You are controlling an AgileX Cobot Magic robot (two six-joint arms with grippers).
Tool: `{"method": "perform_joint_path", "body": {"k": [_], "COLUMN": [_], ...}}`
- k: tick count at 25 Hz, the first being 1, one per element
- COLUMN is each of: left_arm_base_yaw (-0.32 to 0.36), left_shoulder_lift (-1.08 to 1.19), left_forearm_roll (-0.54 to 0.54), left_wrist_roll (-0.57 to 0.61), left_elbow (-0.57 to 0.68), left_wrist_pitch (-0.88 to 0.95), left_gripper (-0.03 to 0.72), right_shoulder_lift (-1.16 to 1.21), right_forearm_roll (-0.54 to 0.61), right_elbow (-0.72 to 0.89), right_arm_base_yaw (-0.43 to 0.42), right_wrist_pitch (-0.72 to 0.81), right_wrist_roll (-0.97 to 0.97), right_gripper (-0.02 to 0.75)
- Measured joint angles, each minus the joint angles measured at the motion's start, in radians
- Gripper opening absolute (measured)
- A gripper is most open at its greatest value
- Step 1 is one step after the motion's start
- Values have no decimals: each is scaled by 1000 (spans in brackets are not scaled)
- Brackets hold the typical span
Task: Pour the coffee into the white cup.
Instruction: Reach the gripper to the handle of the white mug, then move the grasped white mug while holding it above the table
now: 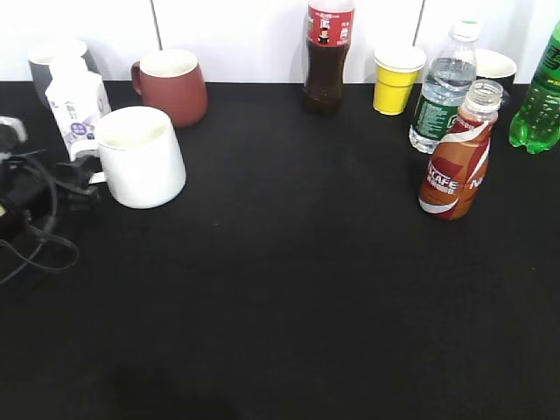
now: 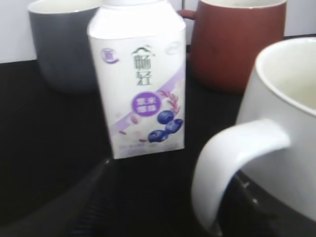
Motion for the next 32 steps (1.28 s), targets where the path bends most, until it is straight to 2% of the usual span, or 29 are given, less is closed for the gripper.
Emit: {"method": "perform_joint_path", "body": {"k": [2, 4, 5, 8, 9, 12, 15, 17, 20, 22, 24, 30, 31, 32], "left_arm_base_yaw": [2, 11, 14, 14, 14, 14, 12, -28, -125, -166, -198, -208, -208, -208], "left_shoulder_lift": [30, 68, 90, 118, 118, 118, 71, -3, -79, -80, -80, -83, -83, -83], "left_forearm_roll": [19, 24, 26, 45, 44, 64, 207, 313, 405, 543, 627, 648, 648, 648], "left_wrist_roll": [0, 0, 0, 0, -1, -34, -80, -94, -133, -206, -242, -262, -262, -262], "left_elbow": [-39, -90, -117, -145, -146, -122, -7, 26, -37, -122, -194, -216, -216, -216], "left_wrist_pitch": [-1, -1, -5, -27, -28, -64, -132, -100, -105, -89, -44, 42, 42, 42], "left_gripper": [467, 417, 361, 87, 71, 71, 67, 63, 62, 62, 61, 61, 61, 60], "right_shoulder_lift": [0, 0, 0, 0, 0, 0, 0, 0, 0, 0, 0, 0, 8, 35], "right_forearm_roll": [0, 0, 0, 0, 0, 0, 0, 0, 0, 0, 0, 17, 20, 20], "right_elbow": [0, 0, 0, 0, 0, 0, 0, 0, 0, 0, 0, -2, -15, -23], "right_arm_base_yaw": [0, 0, 0, 0, 0, 0, 0, 0, 0, 0, 0, 0, 0, 0], "right_wrist_pitch": [0, 0, 0, 0, 0, 0, 0, 0, 0, 0, 0, -5, -48, -216], "right_wrist_roll": [0, 0, 0, 0, 0, 0, 0, 0, 0, 0, 0, -1, -4, -5], "right_gripper": [582, 582, 582, 582, 582, 582, 582, 582, 582, 582, 582, 582, 582, 582]}}
